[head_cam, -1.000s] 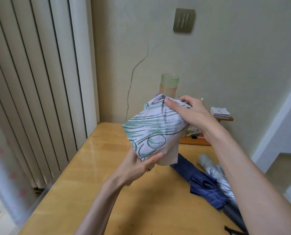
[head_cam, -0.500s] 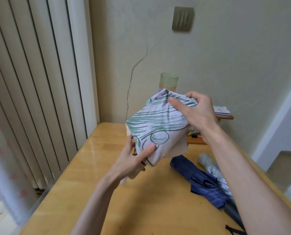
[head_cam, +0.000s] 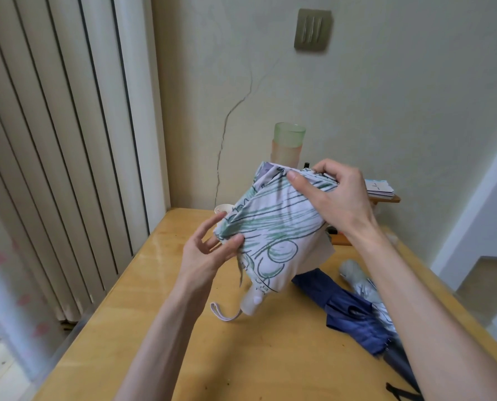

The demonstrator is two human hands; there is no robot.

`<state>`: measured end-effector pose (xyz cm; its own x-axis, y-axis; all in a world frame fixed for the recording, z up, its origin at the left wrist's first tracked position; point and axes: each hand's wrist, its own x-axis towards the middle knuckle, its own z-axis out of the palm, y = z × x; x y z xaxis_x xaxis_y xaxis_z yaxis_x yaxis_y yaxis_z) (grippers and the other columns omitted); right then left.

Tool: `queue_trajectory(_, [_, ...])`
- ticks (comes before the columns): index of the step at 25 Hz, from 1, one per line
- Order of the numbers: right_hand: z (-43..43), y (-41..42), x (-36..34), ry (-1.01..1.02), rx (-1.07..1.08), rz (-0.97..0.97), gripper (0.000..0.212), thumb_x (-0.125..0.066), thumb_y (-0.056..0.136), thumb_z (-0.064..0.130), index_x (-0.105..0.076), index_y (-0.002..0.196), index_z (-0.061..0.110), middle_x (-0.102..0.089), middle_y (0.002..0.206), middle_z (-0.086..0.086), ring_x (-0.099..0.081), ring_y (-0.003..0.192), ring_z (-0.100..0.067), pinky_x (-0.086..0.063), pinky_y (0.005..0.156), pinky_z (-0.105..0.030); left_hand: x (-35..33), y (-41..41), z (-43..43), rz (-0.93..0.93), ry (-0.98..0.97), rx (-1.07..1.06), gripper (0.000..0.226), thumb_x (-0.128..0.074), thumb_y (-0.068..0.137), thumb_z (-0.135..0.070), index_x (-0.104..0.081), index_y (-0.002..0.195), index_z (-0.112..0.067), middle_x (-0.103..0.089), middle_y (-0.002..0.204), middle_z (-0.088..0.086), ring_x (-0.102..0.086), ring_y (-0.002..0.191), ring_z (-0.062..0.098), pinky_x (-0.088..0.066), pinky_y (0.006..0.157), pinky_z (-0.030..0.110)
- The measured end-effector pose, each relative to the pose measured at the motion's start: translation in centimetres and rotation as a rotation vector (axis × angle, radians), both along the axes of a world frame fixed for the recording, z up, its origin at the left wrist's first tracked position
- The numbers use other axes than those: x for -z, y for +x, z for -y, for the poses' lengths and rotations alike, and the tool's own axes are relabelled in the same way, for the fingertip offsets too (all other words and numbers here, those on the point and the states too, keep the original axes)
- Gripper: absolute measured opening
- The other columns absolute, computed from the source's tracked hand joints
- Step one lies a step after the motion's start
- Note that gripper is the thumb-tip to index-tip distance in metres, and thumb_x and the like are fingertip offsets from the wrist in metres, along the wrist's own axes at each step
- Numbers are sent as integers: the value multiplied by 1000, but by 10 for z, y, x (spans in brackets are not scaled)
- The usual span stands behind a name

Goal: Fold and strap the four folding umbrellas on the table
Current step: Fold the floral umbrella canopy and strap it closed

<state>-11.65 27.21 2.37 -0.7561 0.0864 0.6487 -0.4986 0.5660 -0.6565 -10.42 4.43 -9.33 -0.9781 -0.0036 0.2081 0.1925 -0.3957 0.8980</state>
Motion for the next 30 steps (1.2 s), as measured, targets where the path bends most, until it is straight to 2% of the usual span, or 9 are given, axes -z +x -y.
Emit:
queue_trajectory(3, [0, -2, 0, 9, 49, -1, 43, -85, 86, 49, -66, 74, 13, -69, 67, 2, -60, 60, -12, -43, 56, -28, 5, -5, 1, -2, -2, -24, 37, -78, 90, -18, -73, 124, -6, -76, 120, 17, -73, 114, 34, -62, 92, 34])
queue_trajectory(6, [3, -2, 2, 78, 115, 1, 44, -84, 84, 54, -62, 71, 18, -64, 63, 12, -56, 58, 0, -39, 53, -17, 12, -9, -10, 41, -160, -230, 25, -80, 92, -14, -72, 116, -12, -73, 115, 15, -74, 98, 21, -62, 89, 34])
queue_trajectory(10, [11, -2, 2, 183, 220, 54, 44, -80, 85, 58, -58, 71, 23, -65, 66, 11, -61, 65, -4, -44, 59, -25, 4, 10, -36, -419, -516, -649, 50, -79, 92, -13, -57, 136, -19, -55, 128, -2, -57, 120, 12, -51, 101, 37])
queue_trajectory(13, [25, -4, 2, 250, 315, 45, 44, -76, 86, 59, -53, 74, 23, -71, 80, -3, -64, 86, -33, -39, 68, -35, 2, 27, -69, -581, -731, -294, 101, -84, 85, -50, -28, 164, -18, -31, 166, -3, -28, 156, 14, -29, 124, 25])
queue_trajectory(15, [34, -3, 2, 289, 342, 61, 37, -74, 88, 56, -60, 82, 23, -77, 98, -9, -65, 103, -39, -39, 75, -36, 9, 28, -79, -527, -789, -204, 123, -85, 79, -58, -7, 168, -25, -12, 175, -10, -12, 160, 4, -20, 122, 12])
queue_trajectory(20, [49, 5, 0, 344, 266, 178, 40, -73, 86, 55, -66, 82, 15, -73, 91, -10, -63, 98, -39, -44, 73, -36, 14, 22, -65, -365, -547, -200, 104, -88, 77, -13, -31, 162, -31, -61, 143, -23, -58, 131, -3, -50, 105, 21])
queue_trajectory(24, [54, 9, 0, 413, 202, 184, 35, -68, 86, 55, -59, 84, 22, -67, 85, -4, -61, 92, -35, -40, 70, -35, 20, 14, -59, -338, -478, -198, 89, -90, 75, -9, -47, 151, -24, -66, 136, -16, -63, 128, 6, -53, 106, 32])
queue_trajectory(28, [48, 11, -6, 533, 20, 192, 43, -70, 88, 51, -59, 127, 36, -60, 122, 8, -52, 121, -20, -42, 94, -35, 24, 15, -60, -333, -448, -207, 85, -92, 75, -10, -50, 147, -23, -67, 135, -10, -64, 129, 12, -53, 108, 39])
queue_trajectory(30, [46, 12, -13, 520, -129, 295, 32, -72, 89, 44, -71, 121, 39, -67, 124, 12, -57, 123, -12, -45, 101, -30, 24, 15, -60, -349, -436, -198, 84, -94, 74, -10, -51, 146, -22, -68, 134, -9, -64, 129, 14, -53, 108, 39])
